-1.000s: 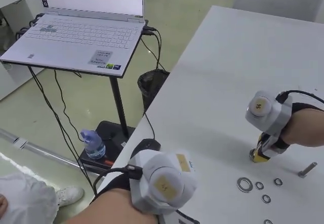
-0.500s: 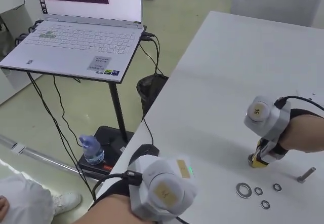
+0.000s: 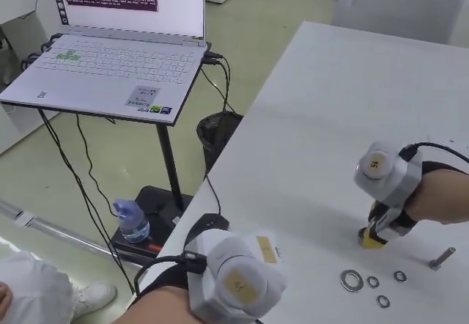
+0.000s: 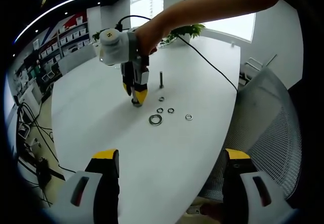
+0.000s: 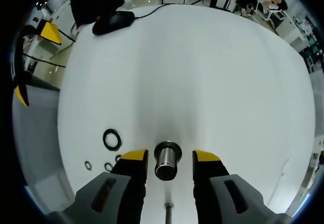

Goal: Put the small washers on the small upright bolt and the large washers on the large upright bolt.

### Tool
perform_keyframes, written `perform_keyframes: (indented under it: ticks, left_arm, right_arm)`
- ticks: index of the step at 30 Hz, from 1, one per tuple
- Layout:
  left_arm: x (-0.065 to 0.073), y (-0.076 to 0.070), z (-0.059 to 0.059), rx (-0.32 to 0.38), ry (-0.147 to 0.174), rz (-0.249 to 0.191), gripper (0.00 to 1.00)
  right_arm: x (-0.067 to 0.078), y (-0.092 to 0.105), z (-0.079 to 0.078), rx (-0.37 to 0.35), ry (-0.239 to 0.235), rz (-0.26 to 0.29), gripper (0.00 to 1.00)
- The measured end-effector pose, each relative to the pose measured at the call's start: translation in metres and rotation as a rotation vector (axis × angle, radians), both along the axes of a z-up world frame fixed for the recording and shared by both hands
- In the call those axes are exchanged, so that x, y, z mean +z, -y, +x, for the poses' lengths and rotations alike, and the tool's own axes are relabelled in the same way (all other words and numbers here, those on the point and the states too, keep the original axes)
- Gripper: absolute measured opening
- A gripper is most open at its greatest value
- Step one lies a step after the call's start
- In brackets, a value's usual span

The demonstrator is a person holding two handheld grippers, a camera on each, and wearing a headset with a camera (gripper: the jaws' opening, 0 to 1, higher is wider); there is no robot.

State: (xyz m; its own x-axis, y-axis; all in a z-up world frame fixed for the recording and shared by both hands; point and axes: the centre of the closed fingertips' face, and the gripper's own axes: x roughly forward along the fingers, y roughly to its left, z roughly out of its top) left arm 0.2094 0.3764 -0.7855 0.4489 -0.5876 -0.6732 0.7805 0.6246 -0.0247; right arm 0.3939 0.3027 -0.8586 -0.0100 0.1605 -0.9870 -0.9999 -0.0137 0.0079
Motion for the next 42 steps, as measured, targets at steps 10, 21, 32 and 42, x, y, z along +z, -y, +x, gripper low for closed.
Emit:
perform_keyframes:
  ticks: [10, 21, 32, 42]
  left_arm:
    - [0.003, 0.005, 0.003, 0.006, 0.017, -0.014, 0.87]
    - [0.002, 0.007, 0.002, 0.003, 0.022, -0.011, 0.9]
    - [0.003, 0.014, 0.002, -0.009, 0.02, -0.016, 0.92]
    - [0.002, 0.018, -0.001, -0.022, 0.016, -0.009, 0.92]
  right_arm:
    - [0.01, 0.002, -0.001, 0.0, 0.001, 0.028, 0.39]
    - [0.031, 0.006, -0.008, 0.001, 0.024, 0.057, 0.4]
    - [0.052, 0.008, -0.021, 0.042, 0.043, 0.101, 0.41]
    - [0.057, 0.009, -0.041, 0.055, 0.03, 0.134, 0.41]
